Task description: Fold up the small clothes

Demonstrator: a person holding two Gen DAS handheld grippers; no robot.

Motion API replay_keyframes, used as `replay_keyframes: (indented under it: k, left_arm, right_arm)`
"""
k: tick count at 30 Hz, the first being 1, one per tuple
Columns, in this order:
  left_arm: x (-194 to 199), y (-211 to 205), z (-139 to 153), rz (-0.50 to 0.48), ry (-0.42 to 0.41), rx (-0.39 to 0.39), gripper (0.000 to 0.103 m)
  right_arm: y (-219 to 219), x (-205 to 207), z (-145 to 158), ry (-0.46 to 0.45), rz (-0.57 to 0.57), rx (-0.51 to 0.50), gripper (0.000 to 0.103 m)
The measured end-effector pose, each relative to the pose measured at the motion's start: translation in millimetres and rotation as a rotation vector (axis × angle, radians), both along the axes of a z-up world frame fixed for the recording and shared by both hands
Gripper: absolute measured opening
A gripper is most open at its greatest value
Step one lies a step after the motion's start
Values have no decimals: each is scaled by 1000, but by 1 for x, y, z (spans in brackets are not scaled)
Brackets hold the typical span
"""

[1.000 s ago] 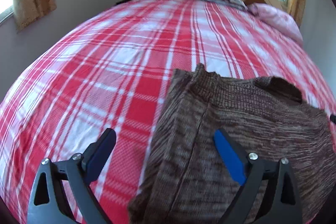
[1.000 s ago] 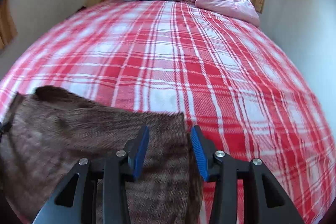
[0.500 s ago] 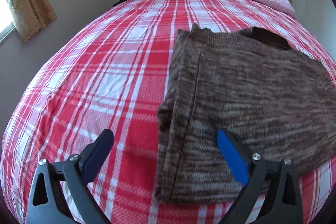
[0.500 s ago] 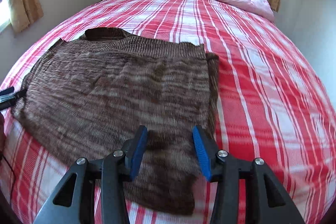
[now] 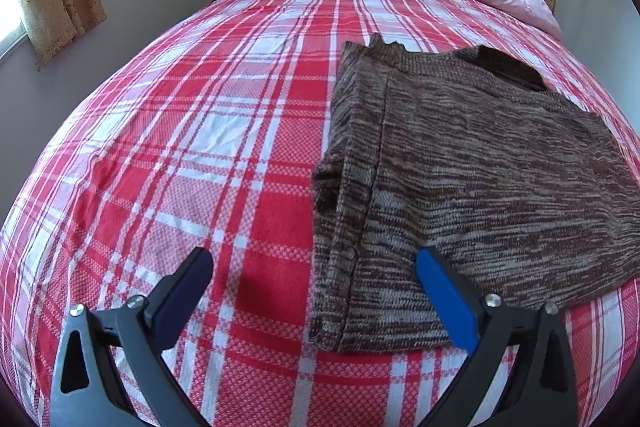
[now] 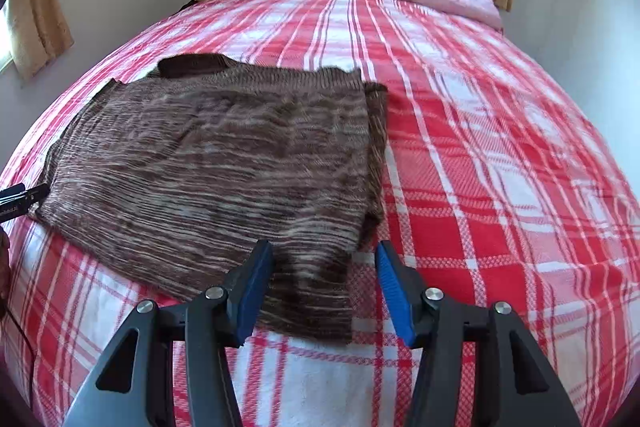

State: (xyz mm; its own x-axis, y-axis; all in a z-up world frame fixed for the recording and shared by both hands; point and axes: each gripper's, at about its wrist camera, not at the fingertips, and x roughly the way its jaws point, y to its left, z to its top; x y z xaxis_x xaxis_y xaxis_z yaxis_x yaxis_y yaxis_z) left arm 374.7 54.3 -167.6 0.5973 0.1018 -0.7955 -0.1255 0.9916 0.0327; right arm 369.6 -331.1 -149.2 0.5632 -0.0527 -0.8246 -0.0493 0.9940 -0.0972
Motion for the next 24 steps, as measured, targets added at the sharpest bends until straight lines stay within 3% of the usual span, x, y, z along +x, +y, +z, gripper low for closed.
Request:
replay_keyframes:
  k: [6,10,16,21,24]
  left_arm:
    - [2,7,-1,-9,22,-58,103]
    - [3,10,-2,-30,35,-70,103]
    - [-5,26,-4,-54,44,-77,103]
    - [-18,36,0,-77,37,-80,103]
    - [-24,50,9,-63,3,-102,103]
  right_arm:
    - [49,-12,18,-71,118,-68,54]
    - [78,-7,12,-55,181,-76,54]
    - [106,-2,-26,47,232,-114,55]
    - [105,-3,-20,64,216,-106,56]
    - [120,-12,-8,24,267,-119,56]
